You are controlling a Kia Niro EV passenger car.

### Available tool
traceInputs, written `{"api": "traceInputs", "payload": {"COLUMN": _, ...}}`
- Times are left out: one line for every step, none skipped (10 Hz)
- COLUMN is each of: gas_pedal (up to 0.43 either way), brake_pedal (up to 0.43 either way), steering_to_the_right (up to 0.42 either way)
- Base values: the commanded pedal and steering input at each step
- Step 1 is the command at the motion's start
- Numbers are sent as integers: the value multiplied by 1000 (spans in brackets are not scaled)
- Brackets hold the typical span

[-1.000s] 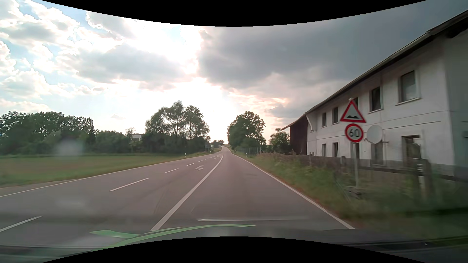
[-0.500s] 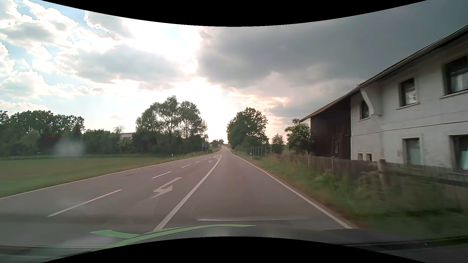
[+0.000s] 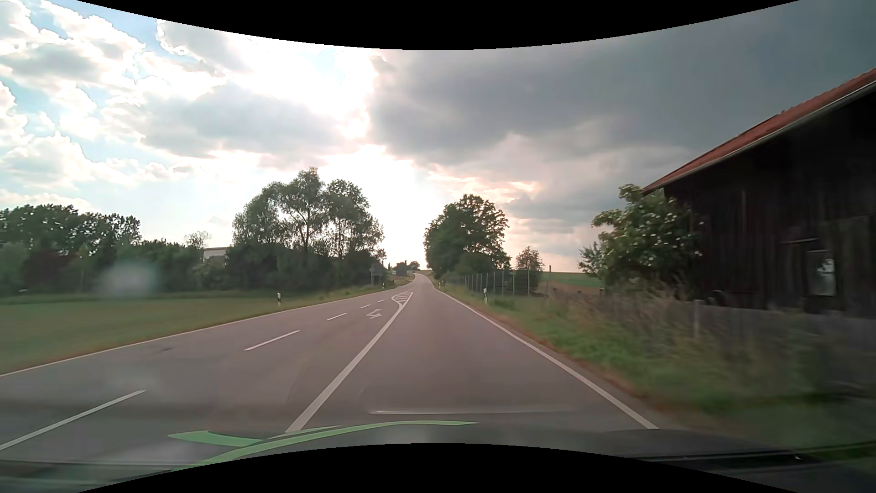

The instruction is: Follow the waypoints while adhering to traffic rules and regulations

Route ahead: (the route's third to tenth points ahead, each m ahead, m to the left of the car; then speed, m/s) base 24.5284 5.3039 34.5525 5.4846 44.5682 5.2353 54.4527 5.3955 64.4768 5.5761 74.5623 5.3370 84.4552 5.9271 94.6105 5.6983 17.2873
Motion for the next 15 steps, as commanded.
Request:
{"api": "traceInputs", "payload": {"gas_pedal": 79, "brake_pedal": 0, "steering_to_the_right": -4}}
{"api": "traceInputs", "payload": {"gas_pedal": 79, "brake_pedal": 0, "steering_to_the_right": -4}}
{"api": "traceInputs", "payload": {"gas_pedal": 79, "brake_pedal": 0, "steering_to_the_right": -4}}
{"api": "traceInputs", "payload": {"gas_pedal": 79, "brake_pedal": 0, "steering_to_the_right": -4}}
{"api": "traceInputs", "payload": {"gas_pedal": 79, "brake_pedal": 0, "steering_to_the_right": -4}}
{"api": "traceInputs", "payload": {"gas_pedal": 79, "brake_pedal": 0, "steering_to_the_right": -4}}
{"api": "traceInputs", "payload": {"gas_pedal": 79, "brake_pedal": 0, "steering_to_the_right": -4}}
{"api": "traceInputs", "payload": {"gas_pedal": 79, "brake_pedal": 0, "steering_to_the_right": -4}}
{"api": "traceInputs", "payload": {"gas_pedal": 79, "brake_pedal": 0, "steering_to_the_right": -4}}
{"api": "traceInputs", "payload": {"gas_pedal": 79, "brake_pedal": 0, "steering_to_the_right": -4}}
{"api": "traceInputs", "payload": {"gas_pedal": 79, "brake_pedal": 0, "steering_to_the_right": -4}}
{"api": "traceInputs", "payload": {"gas_pedal": 79, "brake_pedal": 0, "steering_to_the_right": -4}}
{"api": "traceInputs", "payload": {"gas_pedal": 79, "brake_pedal": 0, "steering_to_the_right": -4}}
{"api": "traceInputs", "payload": {"gas_pedal": 87, "brake_pedal": 0, "steering_to_the_right": -4}}
{"api": "traceInputs", "payload": {"gas_pedal": 87, "brake_pedal": 0, "steering_to_the_right": -4}}
